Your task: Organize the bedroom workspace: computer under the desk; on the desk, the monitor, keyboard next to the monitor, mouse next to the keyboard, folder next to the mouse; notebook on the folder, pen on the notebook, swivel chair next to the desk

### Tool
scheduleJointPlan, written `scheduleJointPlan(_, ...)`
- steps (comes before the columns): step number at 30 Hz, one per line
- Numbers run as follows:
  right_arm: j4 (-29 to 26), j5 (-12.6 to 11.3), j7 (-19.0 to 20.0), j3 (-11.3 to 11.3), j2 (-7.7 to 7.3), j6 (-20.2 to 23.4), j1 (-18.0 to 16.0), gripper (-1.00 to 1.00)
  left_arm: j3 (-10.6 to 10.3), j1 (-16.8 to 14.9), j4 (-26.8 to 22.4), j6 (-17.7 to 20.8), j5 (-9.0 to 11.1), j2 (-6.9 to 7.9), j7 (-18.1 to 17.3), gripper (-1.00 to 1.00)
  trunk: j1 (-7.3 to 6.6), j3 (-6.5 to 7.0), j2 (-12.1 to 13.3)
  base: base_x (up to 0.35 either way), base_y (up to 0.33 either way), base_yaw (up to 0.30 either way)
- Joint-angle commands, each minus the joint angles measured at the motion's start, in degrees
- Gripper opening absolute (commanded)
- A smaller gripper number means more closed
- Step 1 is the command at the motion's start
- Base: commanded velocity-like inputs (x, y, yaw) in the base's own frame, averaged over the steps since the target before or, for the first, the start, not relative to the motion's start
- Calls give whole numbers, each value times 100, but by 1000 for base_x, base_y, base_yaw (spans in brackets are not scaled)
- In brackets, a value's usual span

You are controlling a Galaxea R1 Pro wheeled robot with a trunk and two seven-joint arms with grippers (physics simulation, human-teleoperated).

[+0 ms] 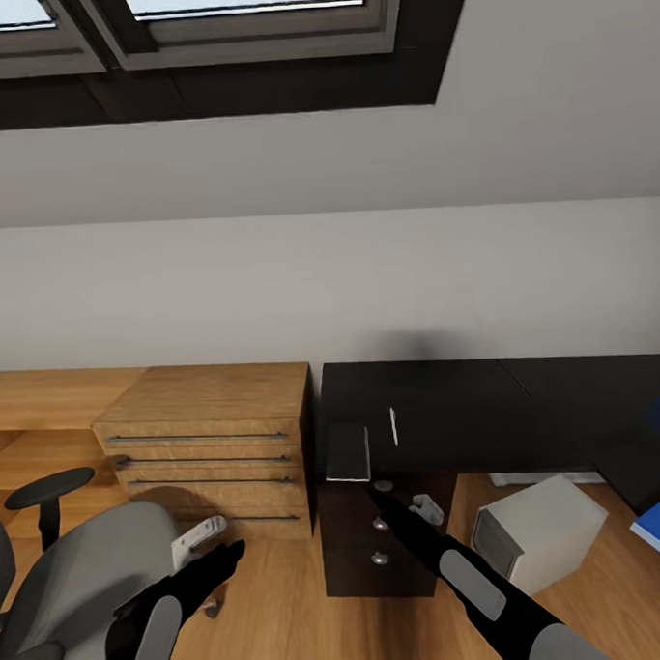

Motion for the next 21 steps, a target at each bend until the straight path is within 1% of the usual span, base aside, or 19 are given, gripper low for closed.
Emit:
scheduleJointPlan(1, -6, -57, 16, 26, -7, -2, -6, 100, -7, -4, -6, 20, 56, -5, 46, 100, 0, -7, -4, 0, 0, 0)
scheduleJointPlan(4, -19, -50, 68, 27, -12, -14, -6, 100, -45, -4, -4, 19, 47, -6, 45, 100, 66, -61, -125, 0, 0, 0)
scheduleJointPlan(8, -12, -60, 252, 18, -42, -7, -6, 100, -70, -4, -3, 19, 45, -6, 44, 100, 154, -132, -285, 0, 0, 0)
scheduleJointPlan(11, -6, -76, 413, 14, -114, 1, -6, 100, -87, -4, -2, 19, 48, -7, 44, 100, 220, -186, -405, 0, 0, 0)
scheduleJointPlan(12, -2, -87, 580, 12, -186, 5, -6, 100, -108, -4, -4, 19, 47, -7, 47, 100, 242, -204, -446, 0, 0, 0)
scheduleJointPlan(13, 5, -95, 794, 7, -247, 10, -6, 100, -175, -4, -7, 19, 44, -7, 45, 100, 264, -222, -486, 0, 0, 0)
scheduleJointPlan(14, 6, -96, 822, 6, -255, 11, -6, 100, -212, -4, -8, 17, 43, -7, 45, 100, 286, -240, -526, 0, 0, 0)
scheduleJointPlan(15, 7, -97, 862, 2, -272, 12, -6, 100, -299, -4, -9, 3, 43, -4, 46, 100, 308, -258, -566, 0, 0, 0)
scheduleJointPlan(17, 8, -97, 888, 2, -295, 12, -6, 100, -373, -4, -9, -22, 43, -2, 45, 100, 352, -294, -646, 0, 0, 0)
scheduleJointPlan(18, 9, -98, 911, 2, -332, 15, -6, 100, -457, -4, -10, -92, 42, 1, 43, 100, 374, -312, -686, 0, 0, 0)
scheduleJointPlan(21, 11, -100, 919, 2, -348, 17, -6, 100, -497, -4, -10, -143, 42, 1, 32, 100, 440, -366, -807, 0, 0, 0)
